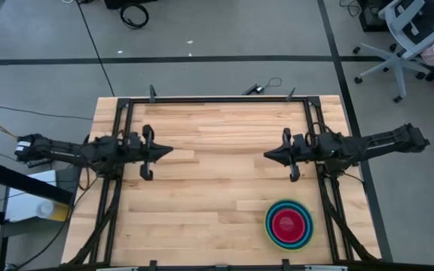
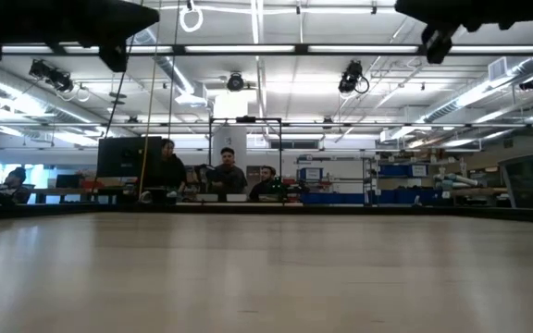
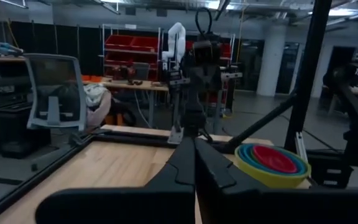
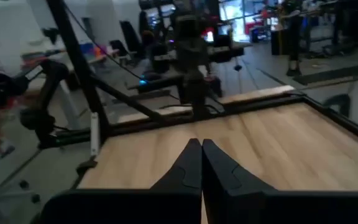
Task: Nest bowls inside each other
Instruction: Return to Home Position
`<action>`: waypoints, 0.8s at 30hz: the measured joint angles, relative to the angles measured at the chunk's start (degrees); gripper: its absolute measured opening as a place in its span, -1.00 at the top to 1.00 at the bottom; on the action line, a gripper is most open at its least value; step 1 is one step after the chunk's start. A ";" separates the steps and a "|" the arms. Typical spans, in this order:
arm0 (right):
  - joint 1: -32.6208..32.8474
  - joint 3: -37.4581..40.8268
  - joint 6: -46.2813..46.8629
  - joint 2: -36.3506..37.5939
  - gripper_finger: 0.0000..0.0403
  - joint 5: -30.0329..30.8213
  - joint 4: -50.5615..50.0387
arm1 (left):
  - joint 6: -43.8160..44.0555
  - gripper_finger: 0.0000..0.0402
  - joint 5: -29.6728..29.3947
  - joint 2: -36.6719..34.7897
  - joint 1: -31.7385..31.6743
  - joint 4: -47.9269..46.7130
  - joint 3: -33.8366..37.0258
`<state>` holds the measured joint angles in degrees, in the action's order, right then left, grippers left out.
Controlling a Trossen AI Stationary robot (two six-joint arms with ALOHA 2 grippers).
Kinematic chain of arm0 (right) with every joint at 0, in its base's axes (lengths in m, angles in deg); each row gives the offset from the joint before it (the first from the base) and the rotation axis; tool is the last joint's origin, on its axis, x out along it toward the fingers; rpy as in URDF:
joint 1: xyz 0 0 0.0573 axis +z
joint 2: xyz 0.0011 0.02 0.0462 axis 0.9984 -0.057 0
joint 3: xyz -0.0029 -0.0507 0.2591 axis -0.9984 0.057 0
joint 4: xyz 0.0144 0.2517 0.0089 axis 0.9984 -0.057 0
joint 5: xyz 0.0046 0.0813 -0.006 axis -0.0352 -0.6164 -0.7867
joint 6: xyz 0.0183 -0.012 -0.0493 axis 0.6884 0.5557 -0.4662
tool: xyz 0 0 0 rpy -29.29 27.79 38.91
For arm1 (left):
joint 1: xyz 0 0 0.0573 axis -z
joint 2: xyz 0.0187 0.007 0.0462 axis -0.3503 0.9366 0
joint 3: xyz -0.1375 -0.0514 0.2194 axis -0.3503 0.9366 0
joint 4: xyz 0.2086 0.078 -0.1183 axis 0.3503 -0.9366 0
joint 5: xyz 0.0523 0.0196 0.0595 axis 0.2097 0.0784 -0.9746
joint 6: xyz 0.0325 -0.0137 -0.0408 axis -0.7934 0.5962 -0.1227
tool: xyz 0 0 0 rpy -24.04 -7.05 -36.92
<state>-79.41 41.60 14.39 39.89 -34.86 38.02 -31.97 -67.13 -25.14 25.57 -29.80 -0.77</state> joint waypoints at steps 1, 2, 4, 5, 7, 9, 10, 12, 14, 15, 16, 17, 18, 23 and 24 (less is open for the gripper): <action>-0.23 0.03 -0.13 1.66 0.99 0.04 -2.43 | 0.02 1.00 -0.04 -1.89 0.00 -1.58 0.11; -0.41 0.03 -0.35 3.10 0.99 0.02 -4.03 | 0.12 1.00 -0.04 -4.15 0.00 -3.75 0.40; -0.40 0.03 -0.80 6.05 0.99 -0.08 -7.09 | 0.49 1.00 -0.04 -7.64 0.04 -8.31 0.72; -0.40 0.03 -1.32 7.27 0.99 -0.13 -8.11 | 0.54 1.00 -0.03 -9.29 0.04 -11.11 0.74; -0.40 0.06 -2.37 9.50 1.00 -0.17 -9.68 | 0.69 1.00 0.00 -12.22 0.04 -15.85 1.43; -0.40 1.29 -3.35 11.43 1.00 -0.17 -9.40 | 0.74 1.00 0.00 -14.74 0.04 -16.36 3.00; -0.40 2.48 -3.37 12.18 1.00 -0.17 -8.80 | 0.72 1.00 0.02 -15.96 0.04 -16.16 3.91; -0.40 5.89 -2.58 13.58 1.00 -0.17 -5.27 | 1.30 1.00 0.01 -17.82 0.04 -15.40 5.83; -0.40 9.57 -0.54 14.49 1.00 -0.26 -0.95 | 2.23 1.00 0.01 -19.31 0.04 -15.29 7.55; -0.40 11.07 0.07 14.83 1.00 -0.49 1.03 | 2.68 1.00 0.02 -19.82 0.04 -15.48 8.33; -0.40 12.41 0.57 15.28 1.00 -0.85 2.61 | 2.99 1.00 0.02 -20.26 0.04 -15.61 8.91; -0.40 13.38 0.82 15.70 1.00 -1.20 3.21 | 3.23 1.00 0.00 -20.58 0.04 -15.55 9.35; -0.40 14.08 0.98 16.10 1.00 -1.29 3.11 | 3.30 1.00 0.00 -20.93 0.04 -15.55 9.67; -0.40 17.12 1.01 18.64 1.00 -1.29 3.12 | 3.32 1.00 -0.04 -21.82 0.00 -16.03 11.40; -0.40 17.67 1.14 19.35 1.00 -1.29 3.09 | 3.36 1.00 -0.04 -21.89 0.00 -16.12 11.89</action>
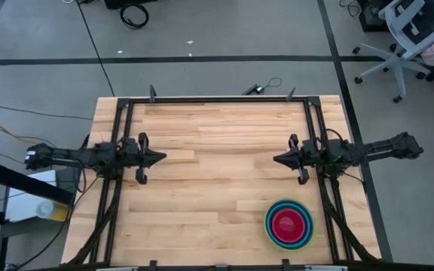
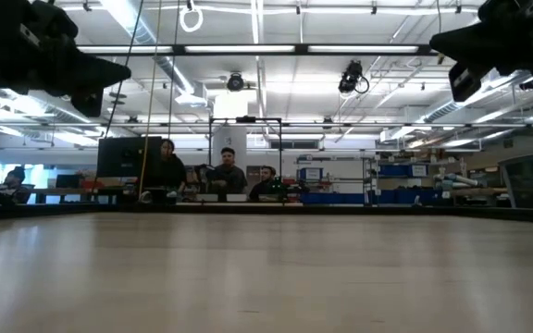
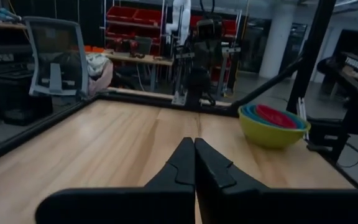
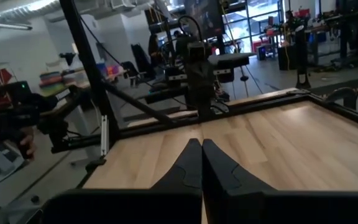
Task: Nest bowls inside each other
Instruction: Return to Home Position
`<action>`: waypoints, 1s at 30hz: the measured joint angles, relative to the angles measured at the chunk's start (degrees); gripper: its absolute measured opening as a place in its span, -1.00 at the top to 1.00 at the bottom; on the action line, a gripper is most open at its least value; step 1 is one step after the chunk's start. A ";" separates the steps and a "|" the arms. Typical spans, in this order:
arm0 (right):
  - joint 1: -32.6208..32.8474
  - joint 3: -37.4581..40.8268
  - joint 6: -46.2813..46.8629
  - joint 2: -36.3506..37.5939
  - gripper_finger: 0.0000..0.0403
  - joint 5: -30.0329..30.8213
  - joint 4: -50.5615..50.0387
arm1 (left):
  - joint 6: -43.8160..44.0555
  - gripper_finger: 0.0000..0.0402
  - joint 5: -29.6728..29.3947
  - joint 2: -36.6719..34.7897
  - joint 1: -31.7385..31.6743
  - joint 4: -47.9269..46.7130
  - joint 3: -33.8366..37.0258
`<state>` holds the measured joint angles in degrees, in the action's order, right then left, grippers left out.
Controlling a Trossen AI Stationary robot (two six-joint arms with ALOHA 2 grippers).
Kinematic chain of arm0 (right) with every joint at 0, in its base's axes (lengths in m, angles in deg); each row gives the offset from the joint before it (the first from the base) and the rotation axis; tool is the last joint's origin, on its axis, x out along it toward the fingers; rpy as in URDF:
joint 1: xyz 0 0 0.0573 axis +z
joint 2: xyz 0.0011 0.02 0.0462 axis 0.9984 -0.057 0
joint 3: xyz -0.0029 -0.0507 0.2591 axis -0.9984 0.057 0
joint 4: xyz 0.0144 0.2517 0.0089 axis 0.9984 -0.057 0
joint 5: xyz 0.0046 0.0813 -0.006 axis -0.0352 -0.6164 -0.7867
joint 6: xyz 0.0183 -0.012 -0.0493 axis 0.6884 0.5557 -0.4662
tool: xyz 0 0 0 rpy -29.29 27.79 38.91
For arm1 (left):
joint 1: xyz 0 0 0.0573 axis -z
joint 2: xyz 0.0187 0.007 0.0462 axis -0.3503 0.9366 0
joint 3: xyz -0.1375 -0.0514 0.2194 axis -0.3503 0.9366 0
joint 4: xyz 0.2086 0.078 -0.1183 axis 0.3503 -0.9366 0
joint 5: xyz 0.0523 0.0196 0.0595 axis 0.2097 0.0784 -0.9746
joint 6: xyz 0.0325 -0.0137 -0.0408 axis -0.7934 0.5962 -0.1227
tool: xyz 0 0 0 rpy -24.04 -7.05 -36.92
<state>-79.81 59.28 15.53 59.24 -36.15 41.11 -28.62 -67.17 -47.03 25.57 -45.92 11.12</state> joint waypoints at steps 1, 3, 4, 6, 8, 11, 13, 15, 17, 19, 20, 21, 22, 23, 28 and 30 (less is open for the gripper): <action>0.00 0.53 0.24 0.61 1.00 0.00 0.01 | 0.23 1.00 0.00 -0.01 0.00 0.04 0.44; 0.00 1.40 0.63 1.84 1.00 0.00 0.19 | 1.01 1.00 0.00 -0.04 0.00 0.48 1.37; 0.00 1.87 0.99 2.39 1.00 0.00 0.29 | 1.36 1.00 0.00 -0.04 0.00 0.50 1.87; 0.00 2.89 1.49 3.54 1.00 -0.02 0.24 | 1.95 1.00 -0.02 -0.02 0.00 0.59 2.77; 0.00 3.71 1.92 4.66 1.00 -0.05 0.25 | 2.07 1.00 -0.03 0.00 0.00 1.20 2.84; 0.00 4.17 1.76 6.26 1.00 -0.39 -1.24 | 1.99 1.00 -0.04 0.00 0.00 1.26 2.84; 0.00 4.17 1.36 7.49 1.00 -0.42 -2.71 | 1.98 1.00 -0.04 0.00 0.00 1.17 2.84; 0.00 4.17 1.09 8.96 1.00 -0.44 -4.10 | 1.83 1.00 -0.04 0.00 0.00 1.23 2.86; 0.00 4.19 1.04 10.60 1.00 -0.44 -5.51 | 1.20 1.00 -0.07 0.01 0.00 1.18 2.86; 0.00 4.19 0.94 12.31 1.00 -0.44 -6.64 | 0.63 1.00 -0.11 0.00 0.00 1.20 2.86; 0.00 4.19 0.86 13.20 1.00 -0.44 -7.31 | 0.47 1.00 -0.17 0.02 0.00 1.20 2.86; 0.00 4.19 0.60 14.00 1.00 -0.44 -7.62 | 0.38 1.00 -0.19 0.02 0.00 1.17 2.86; 0.00 4.19 0.36 14.79 1.00 -0.44 -7.90 | 0.32 1.00 -0.20 0.01 0.00 1.20 2.89; 0.00 4.19 0.07 15.51 1.00 -0.44 -8.32 | 0.10 1.00 -0.21 0.01 0.00 1.20 2.89; 0.00 4.19 -1.19 17.56 1.00 -0.43 -9.61 | -1.18 1.00 -1.35 0.02 0.00 1.20 2.89; 0.00 4.20 -1.21 17.80 1.00 -0.17 -10.41 | -1.46 1.00 -1.67 0.02 0.00 1.22 2.89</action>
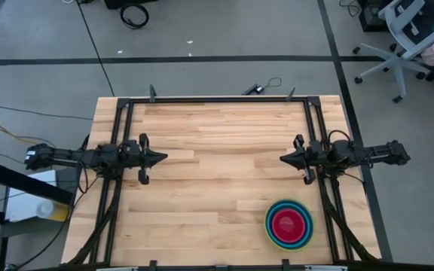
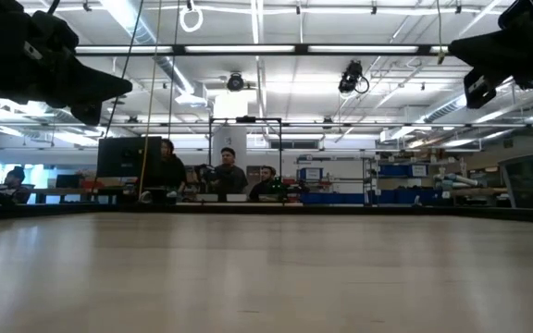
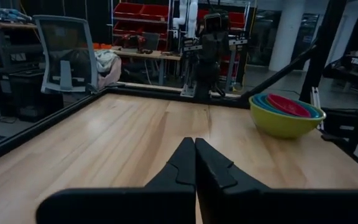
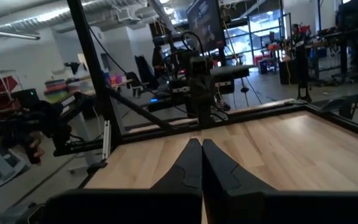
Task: Nest bowls inside each other
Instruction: Return to Home Position
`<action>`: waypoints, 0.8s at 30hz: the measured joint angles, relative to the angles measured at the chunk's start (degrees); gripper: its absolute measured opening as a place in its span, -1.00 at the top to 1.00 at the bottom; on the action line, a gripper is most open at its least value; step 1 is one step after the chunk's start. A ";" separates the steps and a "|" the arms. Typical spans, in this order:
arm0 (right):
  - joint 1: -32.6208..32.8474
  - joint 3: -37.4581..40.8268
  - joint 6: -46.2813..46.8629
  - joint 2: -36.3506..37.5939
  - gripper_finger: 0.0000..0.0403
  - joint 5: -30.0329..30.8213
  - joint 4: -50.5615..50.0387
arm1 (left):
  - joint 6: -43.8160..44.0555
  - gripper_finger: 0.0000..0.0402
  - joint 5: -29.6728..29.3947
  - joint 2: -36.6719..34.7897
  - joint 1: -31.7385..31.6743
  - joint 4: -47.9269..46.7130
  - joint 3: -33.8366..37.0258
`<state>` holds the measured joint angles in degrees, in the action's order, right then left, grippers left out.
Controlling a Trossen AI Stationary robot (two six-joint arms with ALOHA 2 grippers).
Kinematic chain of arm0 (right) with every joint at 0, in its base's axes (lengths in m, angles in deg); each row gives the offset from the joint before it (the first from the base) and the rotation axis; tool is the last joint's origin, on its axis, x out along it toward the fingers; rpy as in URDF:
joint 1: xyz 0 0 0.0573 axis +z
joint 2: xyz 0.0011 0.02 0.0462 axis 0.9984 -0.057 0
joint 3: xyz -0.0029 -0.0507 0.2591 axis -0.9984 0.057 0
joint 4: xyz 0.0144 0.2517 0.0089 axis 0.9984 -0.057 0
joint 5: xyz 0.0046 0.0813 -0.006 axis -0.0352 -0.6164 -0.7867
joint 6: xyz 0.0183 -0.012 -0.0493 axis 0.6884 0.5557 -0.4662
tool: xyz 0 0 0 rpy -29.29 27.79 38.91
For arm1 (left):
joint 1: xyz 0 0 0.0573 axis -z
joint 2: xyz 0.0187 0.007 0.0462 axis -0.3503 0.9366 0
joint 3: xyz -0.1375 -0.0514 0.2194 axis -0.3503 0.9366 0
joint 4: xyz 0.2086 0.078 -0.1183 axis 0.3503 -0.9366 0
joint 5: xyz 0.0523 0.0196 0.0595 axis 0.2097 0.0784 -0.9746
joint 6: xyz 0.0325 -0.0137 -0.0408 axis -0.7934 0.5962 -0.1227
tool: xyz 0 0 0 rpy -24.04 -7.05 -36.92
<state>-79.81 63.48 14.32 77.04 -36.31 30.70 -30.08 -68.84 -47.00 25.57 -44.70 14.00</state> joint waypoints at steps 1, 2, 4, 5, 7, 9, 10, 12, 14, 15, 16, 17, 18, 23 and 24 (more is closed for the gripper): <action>0.00 0.23 0.00 0.06 1.00 0.02 0.13 | -0.02 1.00 -0.02 0.00 -0.01 0.00 0.00; 0.00 0.67 0.03 0.12 1.00 0.02 0.71 | -0.10 1.00 -0.03 0.00 -0.01 -0.01 0.00; 0.00 2.14 0.93 0.14 1.00 0.04 2.94 | -0.24 1.00 -0.02 0.00 0.00 0.00 0.02; 0.00 3.20 1.30 0.14 1.00 0.04 4.50 | -0.39 1.00 -0.01 0.00 0.00 0.00 0.02; 0.00 3.31 1.67 0.03 1.00 0.15 4.12 | -0.43 1.00 -0.01 0.00 -0.01 0.23 0.02; 0.01 3.31 1.68 0.09 1.00 0.14 4.13 | -0.48 1.00 -0.01 0.00 -0.01 1.05 0.02; 0.00 3.31 1.70 0.20 1.00 0.08 4.07 | -0.54 1.00 -0.01 -0.02 0.00 1.43 0.02; 0.00 3.31 1.70 0.40 1.00 -0.41 4.08 | -0.68 1.00 -0.01 0.00 -0.01 2.03 0.02; 0.00 3.31 1.70 0.55 1.00 -1.14 3.60 | -1.11 1.00 0.01 -0.01 0.00 2.76 0.02; 0.00 3.31 1.73 0.72 1.00 -1.43 3.23 | -1.17 1.00 0.01 -0.02 -0.02 2.84 0.02; 0.00 3.30 1.70 0.93 1.00 -1.58 2.86 | -1.17 1.00 0.01 -0.02 0.00 2.78 0.02; 0.01 3.27 1.68 1.18 1.00 -1.62 2.28 | -1.19 1.00 0.01 0.00 0.00 2.65 0.04; 0.01 3.27 1.68 1.39 1.00 -1.64 1.60 | -1.22 1.00 0.03 0.00 -0.02 2.68 0.04; 0.00 3.29 1.22 1.69 1.00 -1.44 -0.39 | -2.02 1.00 0.06 0.04 -0.18 3.27 0.04; 0.00 3.29 1.11 1.69 1.00 -1.34 -0.52 | -2.37 1.00 0.14 0.04 -0.45 3.76 0.04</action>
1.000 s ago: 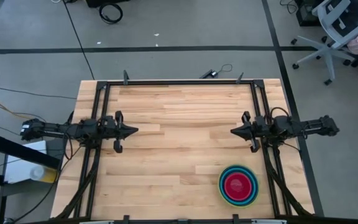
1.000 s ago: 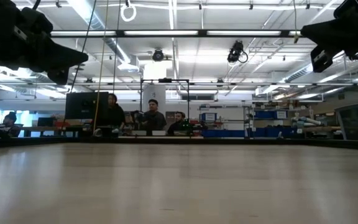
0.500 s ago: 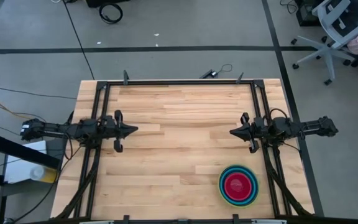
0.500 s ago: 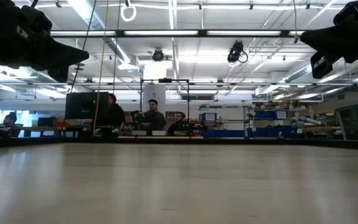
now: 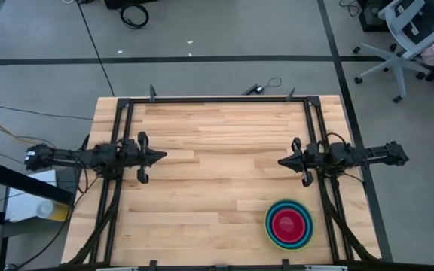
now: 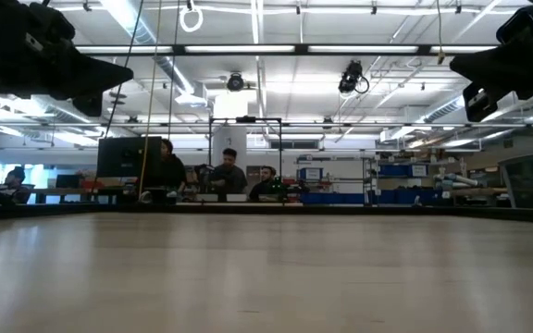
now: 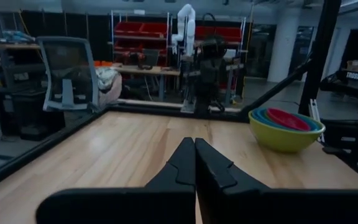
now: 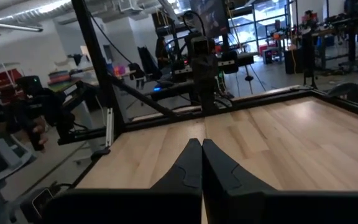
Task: Nest bowls inside each other
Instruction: Return to Home Position
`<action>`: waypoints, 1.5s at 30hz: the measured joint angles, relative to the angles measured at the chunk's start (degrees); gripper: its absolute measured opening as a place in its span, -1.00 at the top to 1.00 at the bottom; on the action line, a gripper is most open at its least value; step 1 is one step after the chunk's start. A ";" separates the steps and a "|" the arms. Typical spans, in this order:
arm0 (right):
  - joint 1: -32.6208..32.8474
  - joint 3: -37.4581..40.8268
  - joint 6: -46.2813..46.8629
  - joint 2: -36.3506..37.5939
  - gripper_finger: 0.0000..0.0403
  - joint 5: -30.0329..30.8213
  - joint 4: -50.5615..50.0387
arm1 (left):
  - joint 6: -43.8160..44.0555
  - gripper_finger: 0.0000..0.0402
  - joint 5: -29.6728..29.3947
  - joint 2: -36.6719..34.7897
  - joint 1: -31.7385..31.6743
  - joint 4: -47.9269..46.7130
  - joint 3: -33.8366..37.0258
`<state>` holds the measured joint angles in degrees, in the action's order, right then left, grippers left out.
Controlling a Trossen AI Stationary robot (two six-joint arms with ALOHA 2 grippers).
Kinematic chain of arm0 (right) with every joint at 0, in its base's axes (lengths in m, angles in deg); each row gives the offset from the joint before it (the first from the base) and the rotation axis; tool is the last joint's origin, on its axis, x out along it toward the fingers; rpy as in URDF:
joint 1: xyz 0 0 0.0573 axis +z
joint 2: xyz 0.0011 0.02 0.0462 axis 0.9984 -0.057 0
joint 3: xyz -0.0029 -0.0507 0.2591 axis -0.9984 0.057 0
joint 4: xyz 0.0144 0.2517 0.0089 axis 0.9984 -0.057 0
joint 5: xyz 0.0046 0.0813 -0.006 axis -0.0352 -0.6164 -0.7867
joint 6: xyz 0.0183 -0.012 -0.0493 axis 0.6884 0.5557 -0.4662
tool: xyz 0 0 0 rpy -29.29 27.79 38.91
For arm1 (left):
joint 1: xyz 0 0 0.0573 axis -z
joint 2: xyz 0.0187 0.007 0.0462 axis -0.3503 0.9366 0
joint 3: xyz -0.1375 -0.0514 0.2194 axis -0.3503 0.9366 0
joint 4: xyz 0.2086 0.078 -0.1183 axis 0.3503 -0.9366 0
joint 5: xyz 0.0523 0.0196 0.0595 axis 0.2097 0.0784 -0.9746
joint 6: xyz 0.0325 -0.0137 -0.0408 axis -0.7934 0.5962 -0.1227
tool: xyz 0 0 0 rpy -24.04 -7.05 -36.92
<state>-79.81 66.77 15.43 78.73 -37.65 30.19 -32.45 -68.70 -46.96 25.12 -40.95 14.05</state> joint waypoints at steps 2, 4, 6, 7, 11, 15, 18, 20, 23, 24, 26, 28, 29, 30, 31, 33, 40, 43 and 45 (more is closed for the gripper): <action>-0.04 0.00 -0.15 0.00 0.99 0.08 0.00 | -0.09 1.00 0.09 0.00 -0.93 0.12 0.00; -0.04 0.00 -0.08 0.00 0.99 0.06 -0.02 | 0.22 1.00 0.08 0.00 -1.94 0.00 0.00; -0.04 0.02 -0.02 0.00 0.98 0.06 0.05 | 0.30 1.00 0.06 0.02 -2.78 0.01 0.01; -0.04 0.02 -0.02 -0.02 0.98 0.06 0.15 | 0.32 1.00 0.06 0.03 -3.14 0.00 0.02; -0.04 0.02 0.55 -0.02 0.93 0.10 0.33 | 1.33 1.00 0.06 0.04 -4.06 0.05 0.02; -0.04 0.02 0.61 -0.02 0.89 0.02 0.35 | 4.90 1.00 0.04 0.04 -4.18 0.05 0.02; -0.04 0.02 0.61 -0.02 0.88 0.02 0.35 | 6.22 1.00 0.04 0.04 -4.18 0.05 0.02; -0.04 0.02 0.61 -0.02 0.88 0.02 0.37 | 6.08 1.00 0.03 0.04 -4.18 0.03 0.02; -0.04 0.02 0.61 -0.02 0.89 0.02 0.37 | 6.04 1.00 0.04 0.04 -4.18 0.03 0.02; -0.04 0.02 0.61 -0.02 0.89 0.02 0.37 | 6.02 1.00 0.04 0.04 -4.18 0.03 0.02; -0.04 0.02 0.61 -0.02 0.89 0.02 0.37 | 5.96 1.00 0.04 0.04 -4.18 0.03 0.02; -0.04 0.02 0.61 -0.02 0.89 0.02 0.37 | 5.94 1.00 0.02 0.04 -4.18 0.03 0.02; -0.04 0.03 0.61 -0.02 0.89 0.02 0.37 | 5.94 1.00 0.04 0.04 -4.18 0.03 0.02; -0.04 0.02 0.61 -0.02 0.88 0.02 0.37 | 5.94 1.00 0.02 0.04 -4.18 0.03 0.02; -0.04 0.03 0.61 -0.02 0.88 0.02 0.37 | 5.94 1.00 0.02 0.04 -4.18 0.03 0.02; -0.04 0.04 0.61 -0.02 0.88 0.02 0.37 | 5.94 1.00 0.02 0.04 -4.18 0.03 0.02; -0.04 0.04 0.61 -0.02 0.88 0.02 0.37 | 5.94 1.00 0.02 0.04 -4.18 0.03 0.02; -0.04 0.04 0.61 -0.02 0.88 0.02 0.37 | 5.94 1.00 0.00 0.04 -4.18 0.03 0.03; -0.04 0.04 0.61 -0.02 0.88 0.02 0.37 | 5.94 1.00 0.00 0.04 -4.18 0.03 0.04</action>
<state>-79.86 66.81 16.04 78.71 -37.63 30.56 -26.51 -68.70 -46.92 20.93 -40.92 14.09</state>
